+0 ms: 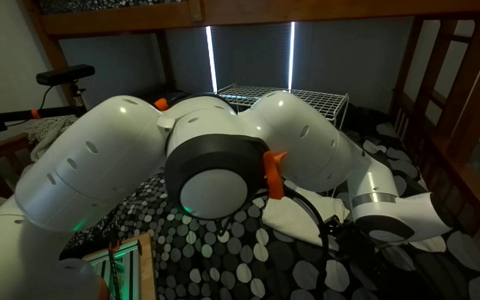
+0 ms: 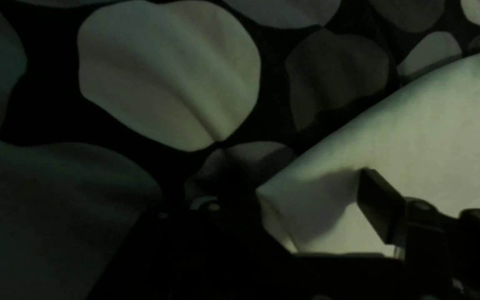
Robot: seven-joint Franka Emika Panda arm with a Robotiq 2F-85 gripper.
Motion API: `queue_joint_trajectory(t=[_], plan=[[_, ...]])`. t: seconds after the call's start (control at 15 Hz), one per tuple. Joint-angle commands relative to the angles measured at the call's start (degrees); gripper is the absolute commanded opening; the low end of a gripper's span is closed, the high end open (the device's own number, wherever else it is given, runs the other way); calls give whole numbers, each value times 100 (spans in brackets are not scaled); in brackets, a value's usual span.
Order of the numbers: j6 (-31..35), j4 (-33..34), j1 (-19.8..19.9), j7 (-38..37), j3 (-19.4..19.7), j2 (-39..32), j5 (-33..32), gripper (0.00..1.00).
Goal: Put the towel on the top shelf.
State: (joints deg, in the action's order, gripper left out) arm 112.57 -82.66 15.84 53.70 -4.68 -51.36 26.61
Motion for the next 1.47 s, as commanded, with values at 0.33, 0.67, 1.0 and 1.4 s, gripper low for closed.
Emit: queue_joint_trajectory(t=[0.33, 0.67, 1.0, 1.4], plan=[[-285, 381, 229, 269, -332, -254, -20, 7], [-437, 23, 118, 255, -268, 252, -171, 1], [-313, -638, -140, 99, -128, 1037, -581, 1], [-412, -1021, -461, -236, -7, 1755, -1240, 1]])
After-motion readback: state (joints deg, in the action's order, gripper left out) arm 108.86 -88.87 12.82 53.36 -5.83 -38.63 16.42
